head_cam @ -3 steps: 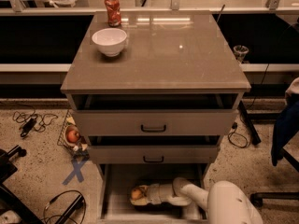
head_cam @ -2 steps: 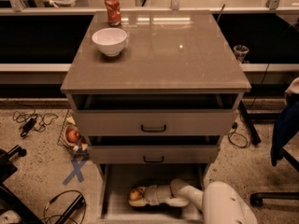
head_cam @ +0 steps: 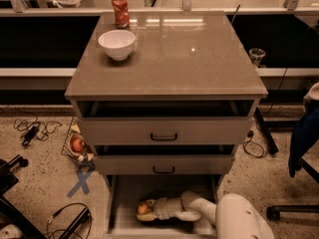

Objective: Place orange into bottom drawer

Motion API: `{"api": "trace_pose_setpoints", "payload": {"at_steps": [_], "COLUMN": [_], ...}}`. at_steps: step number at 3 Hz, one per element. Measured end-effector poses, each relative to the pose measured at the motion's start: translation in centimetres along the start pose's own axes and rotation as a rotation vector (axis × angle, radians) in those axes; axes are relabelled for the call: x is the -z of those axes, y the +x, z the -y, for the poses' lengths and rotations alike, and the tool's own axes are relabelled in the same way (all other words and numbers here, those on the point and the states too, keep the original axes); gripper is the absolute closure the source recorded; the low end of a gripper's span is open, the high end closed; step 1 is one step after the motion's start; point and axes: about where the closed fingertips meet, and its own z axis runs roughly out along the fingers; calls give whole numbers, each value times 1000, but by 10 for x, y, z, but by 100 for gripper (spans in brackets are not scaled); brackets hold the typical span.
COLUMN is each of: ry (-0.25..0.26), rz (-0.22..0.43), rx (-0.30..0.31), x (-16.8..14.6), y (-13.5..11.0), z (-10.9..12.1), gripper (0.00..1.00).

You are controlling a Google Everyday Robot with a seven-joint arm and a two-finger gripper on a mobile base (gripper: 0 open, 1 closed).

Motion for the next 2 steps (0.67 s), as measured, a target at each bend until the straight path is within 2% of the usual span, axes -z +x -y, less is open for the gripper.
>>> {"api": "trace_pose_setpoints", "payload": {"at_steps": [1,2], "ry": [-3,-9], "rz": [0,1], "rx": [-1,-2], "x": [-2,-5], "y": [0,0], "z": [-1,-4], "gripper": [28,0]}}
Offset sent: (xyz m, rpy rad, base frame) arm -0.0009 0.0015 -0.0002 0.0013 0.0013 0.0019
